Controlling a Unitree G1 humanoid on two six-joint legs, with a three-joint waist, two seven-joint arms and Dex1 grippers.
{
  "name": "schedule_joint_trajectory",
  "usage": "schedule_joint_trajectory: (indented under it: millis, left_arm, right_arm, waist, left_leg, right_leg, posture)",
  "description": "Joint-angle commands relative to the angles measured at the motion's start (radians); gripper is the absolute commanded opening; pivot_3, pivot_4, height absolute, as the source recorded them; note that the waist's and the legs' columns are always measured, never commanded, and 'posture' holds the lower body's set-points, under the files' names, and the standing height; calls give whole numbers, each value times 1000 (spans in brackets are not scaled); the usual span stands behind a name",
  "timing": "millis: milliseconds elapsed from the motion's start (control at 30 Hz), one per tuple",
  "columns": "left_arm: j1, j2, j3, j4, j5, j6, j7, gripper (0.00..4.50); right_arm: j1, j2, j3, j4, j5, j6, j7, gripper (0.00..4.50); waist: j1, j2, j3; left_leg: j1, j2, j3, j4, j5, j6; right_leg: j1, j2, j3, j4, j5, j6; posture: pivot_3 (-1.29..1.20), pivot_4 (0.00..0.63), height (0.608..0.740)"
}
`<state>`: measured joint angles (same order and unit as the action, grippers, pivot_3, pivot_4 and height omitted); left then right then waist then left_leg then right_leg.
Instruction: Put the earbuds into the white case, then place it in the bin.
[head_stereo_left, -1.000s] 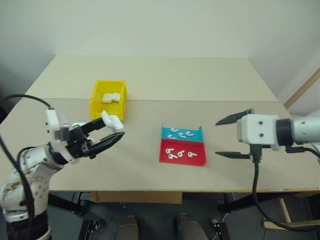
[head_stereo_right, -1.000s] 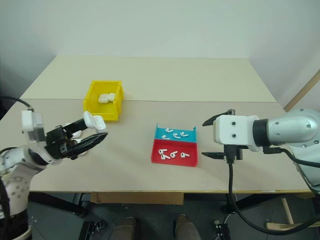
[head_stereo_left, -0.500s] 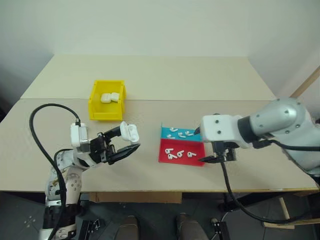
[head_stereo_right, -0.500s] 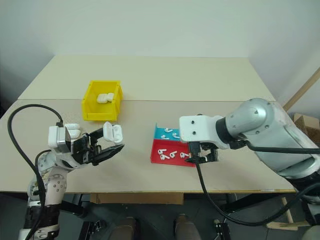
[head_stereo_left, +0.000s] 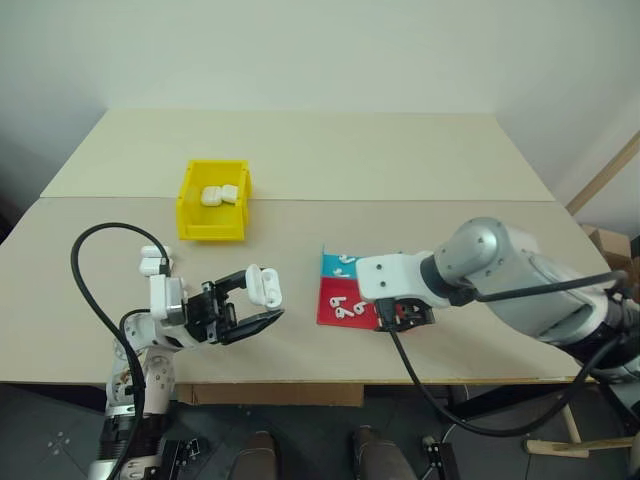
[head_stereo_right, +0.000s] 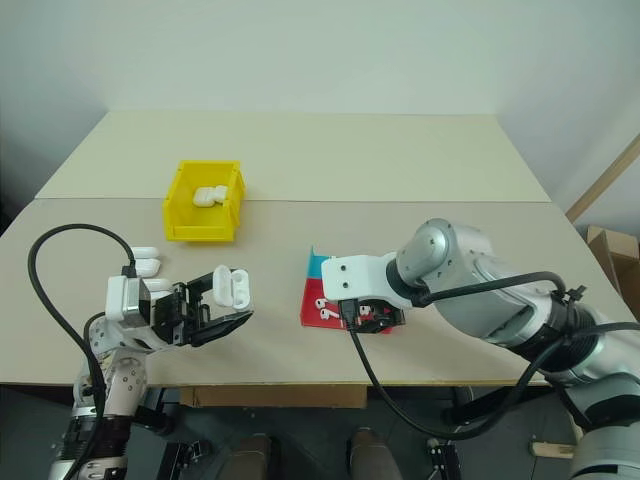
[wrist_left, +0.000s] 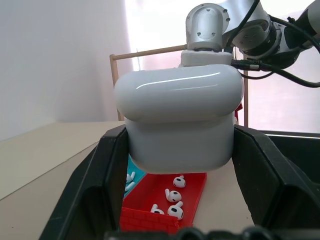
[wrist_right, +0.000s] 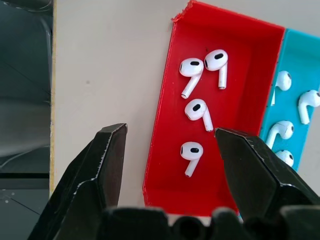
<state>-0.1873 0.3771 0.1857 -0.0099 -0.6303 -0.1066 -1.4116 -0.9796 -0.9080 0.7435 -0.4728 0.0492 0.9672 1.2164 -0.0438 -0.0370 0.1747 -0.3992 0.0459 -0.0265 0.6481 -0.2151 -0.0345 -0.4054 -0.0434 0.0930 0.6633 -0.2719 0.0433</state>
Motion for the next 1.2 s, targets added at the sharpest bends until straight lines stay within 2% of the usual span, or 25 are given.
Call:
schedule_joint_trajectory:
  millis: [33, 567, 633, 733, 1200]
  left_arm:
    - [7, 25, -9, -55, -15, -12, -4, 2799]
    - [20, 35, -26, -105, -17, -14, 28, 2799]
    - [22, 36, -26, -107, -14, -17, 36, 2799]
    - [29, 42, -28, -117, -16, -11, 41, 2799]
    - [31, 54, -34, -108, -7, -26, 45, 2799]
  right_arm:
    - [-20, 17, 27, 51, -64, -23, -10, 3265]
    - [-12, 81, 67, 203, -185, -77, 35, 3265]
    - [-10, 86, 65, 211, -189, -82, 44, 2867]
    - [-7, 97, 60, 225, -203, -88, 48, 1969]
    - [13, 127, 62, 271, -242, -112, 67, 1969]
  waist:
    - [0, 0, 0]
    - [0, 0, 0]
    - [0, 0, 0]
    - [0, 0, 0]
    - [0, 0, 0]
  left_leg:
    - [0, 0, 0, 0, 0, 0]
    - [0, 0, 0, 0, 0, 0]
    - [0, 0, 0, 0, 0, 0]
    - [0, 0, 0, 0, 0, 0]
    - [0, 0, 0, 0, 0, 0]
  right_leg:
    - [0, 0, 0, 0, 0, 0]
    - [0, 0, 0, 0, 0, 0]
    - [0, 0, 0, 0, 0, 0]
    - [0, 0, 0, 0, 0, 0]
    - [0, 0, 0, 0, 0, 0]
  posture:
    - [0, 150, 740]
    - [0, 150, 740]
    - [0, 150, 740]
    - [0, 150, 740]
    - [0, 150, 740]
